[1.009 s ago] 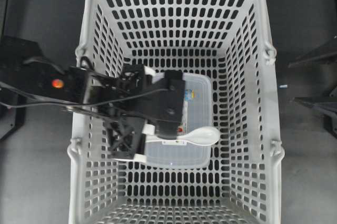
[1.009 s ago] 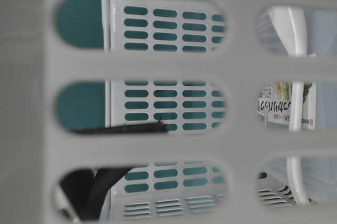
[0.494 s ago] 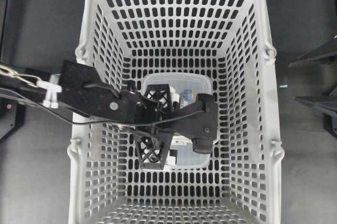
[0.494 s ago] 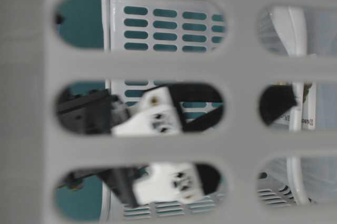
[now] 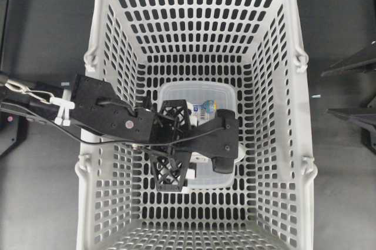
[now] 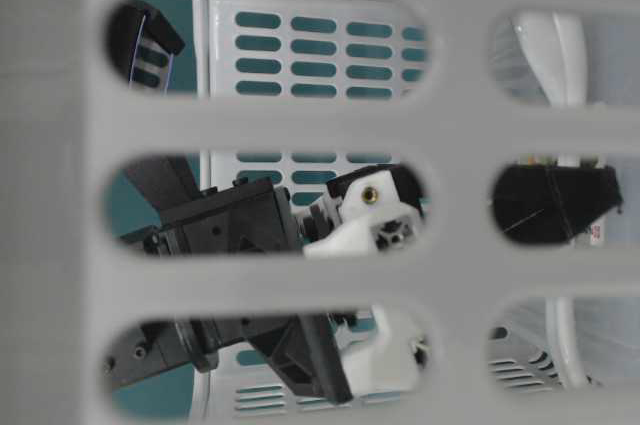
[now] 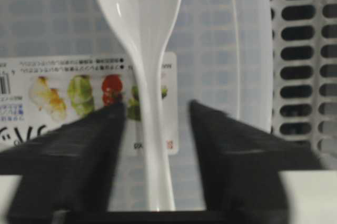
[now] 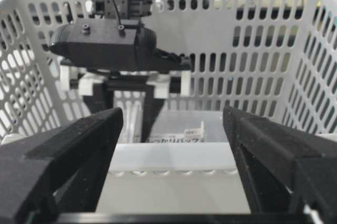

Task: Pick up the chinese spoon from the shopping basket with the left arm.
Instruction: 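Lower the open left gripper around the white spoon's handle, then close the left gripper on the spoon handle and lift it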

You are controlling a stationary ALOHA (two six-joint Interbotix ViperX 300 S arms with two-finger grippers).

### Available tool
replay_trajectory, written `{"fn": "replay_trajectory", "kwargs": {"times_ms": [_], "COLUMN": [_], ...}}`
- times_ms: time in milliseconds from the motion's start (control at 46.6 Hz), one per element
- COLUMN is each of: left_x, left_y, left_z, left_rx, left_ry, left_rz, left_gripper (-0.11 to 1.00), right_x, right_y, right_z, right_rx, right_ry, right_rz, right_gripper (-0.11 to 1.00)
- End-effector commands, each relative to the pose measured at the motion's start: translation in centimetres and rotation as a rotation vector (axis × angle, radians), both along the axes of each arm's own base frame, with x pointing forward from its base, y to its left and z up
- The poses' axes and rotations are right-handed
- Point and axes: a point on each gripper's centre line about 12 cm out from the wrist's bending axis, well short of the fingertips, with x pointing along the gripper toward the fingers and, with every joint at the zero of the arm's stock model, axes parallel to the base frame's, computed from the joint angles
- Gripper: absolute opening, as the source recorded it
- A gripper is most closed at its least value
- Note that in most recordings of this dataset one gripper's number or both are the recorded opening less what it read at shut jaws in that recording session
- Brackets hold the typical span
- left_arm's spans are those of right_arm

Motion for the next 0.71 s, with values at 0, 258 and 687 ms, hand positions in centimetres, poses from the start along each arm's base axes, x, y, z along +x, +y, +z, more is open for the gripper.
{"fn": "replay_trajectory", "kwargs": {"times_ms": [0,258,687], "left_x": [0.0,0.0,-1.1], "left_y": [-0.1,0.1,0.2], "left_z": [0.5,4.6,19.1], "left_rx": [0.001,-0.006,-0.02], "left_ry": [-0.028,-0.071,-0.145], "left_rz": [-0.01,-0.001,0.015], "left_gripper": [0.38,0.12,0.12], "right_x": [0.1,0.1,0.1], "right_y": [0.1,0.1,0.0], "right_z": [0.4,0.4,0.7], "right_rx": [0.003,0.013,0.047], "right_ry": [-0.012,-0.015,-0.038], "right_rz": [0.003,0.002,-0.004], "right_gripper": [0.73,0.7,0.7]}}
